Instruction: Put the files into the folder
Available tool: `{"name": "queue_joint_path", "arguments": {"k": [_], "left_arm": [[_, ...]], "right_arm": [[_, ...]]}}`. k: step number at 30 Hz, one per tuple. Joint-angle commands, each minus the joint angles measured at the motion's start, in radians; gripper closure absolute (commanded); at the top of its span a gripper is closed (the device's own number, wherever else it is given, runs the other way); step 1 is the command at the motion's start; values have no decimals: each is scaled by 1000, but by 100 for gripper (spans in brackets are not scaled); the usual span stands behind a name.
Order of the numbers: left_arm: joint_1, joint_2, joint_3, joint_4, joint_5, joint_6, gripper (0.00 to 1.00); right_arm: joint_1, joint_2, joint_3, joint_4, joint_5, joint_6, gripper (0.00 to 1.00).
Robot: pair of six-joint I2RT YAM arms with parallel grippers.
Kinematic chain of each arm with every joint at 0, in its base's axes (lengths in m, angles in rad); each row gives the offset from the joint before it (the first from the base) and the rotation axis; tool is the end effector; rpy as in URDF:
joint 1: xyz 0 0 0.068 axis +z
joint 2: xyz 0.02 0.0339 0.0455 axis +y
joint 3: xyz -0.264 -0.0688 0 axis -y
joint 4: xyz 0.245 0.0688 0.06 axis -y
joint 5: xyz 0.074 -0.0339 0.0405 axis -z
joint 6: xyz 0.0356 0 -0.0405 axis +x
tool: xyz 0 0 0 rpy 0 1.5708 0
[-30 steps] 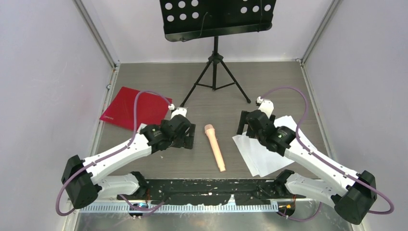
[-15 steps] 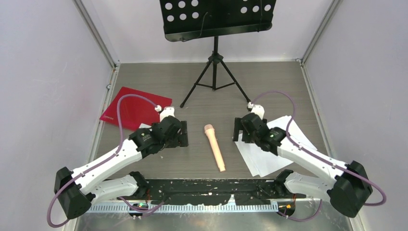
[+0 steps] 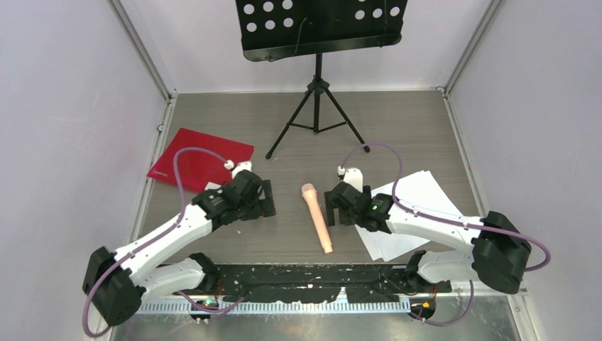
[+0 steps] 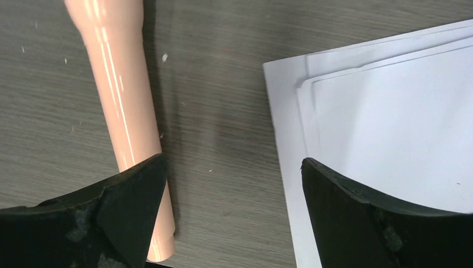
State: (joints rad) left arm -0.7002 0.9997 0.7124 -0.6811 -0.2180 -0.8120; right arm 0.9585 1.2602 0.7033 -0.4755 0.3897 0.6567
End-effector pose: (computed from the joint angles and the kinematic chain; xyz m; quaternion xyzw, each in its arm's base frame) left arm 0.1509 -0.1171 0.2341 -0.0853 0.9460 -0.1268 0.2858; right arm 0.1455 0.1836 0.1945 -0.0913 0.9427 0.0595 0.3152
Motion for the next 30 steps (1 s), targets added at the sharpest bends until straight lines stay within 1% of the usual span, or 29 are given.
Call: {"name": "queue_joint_path", "arguments": {"k": [1,5,8,14,18,24,26,30], "left_arm": [[-121,140,135,44,-83,-73,1],[-224,316,256,15,-175,-167,1],[-284,447,341,21,-203,-196,1],[-343,611,455,59,-179,-186,1],[-366,735,566,10,-196,-187,1],[-368,847,620,10,-176,-178,1],[-368,870,615,11,-166,-179,1],[-366,878,570,31,-146,-185,4]], "right_arm": [[-74,-111,38,-40,93,40,5],[-182,-210,6,-51,59,18,5],[-254,-265,-16,-52,22,-3,5],[-297,-315,-44,-68,4,-31,5],[-325,-339,-61,-69,-8,-34,5],[-353,-374,-79,-69,-25,-41,5],[-359,-376,-82,-68,-29,-48,5],[-370,-385,-88,-69,-34,-58,5]]}}
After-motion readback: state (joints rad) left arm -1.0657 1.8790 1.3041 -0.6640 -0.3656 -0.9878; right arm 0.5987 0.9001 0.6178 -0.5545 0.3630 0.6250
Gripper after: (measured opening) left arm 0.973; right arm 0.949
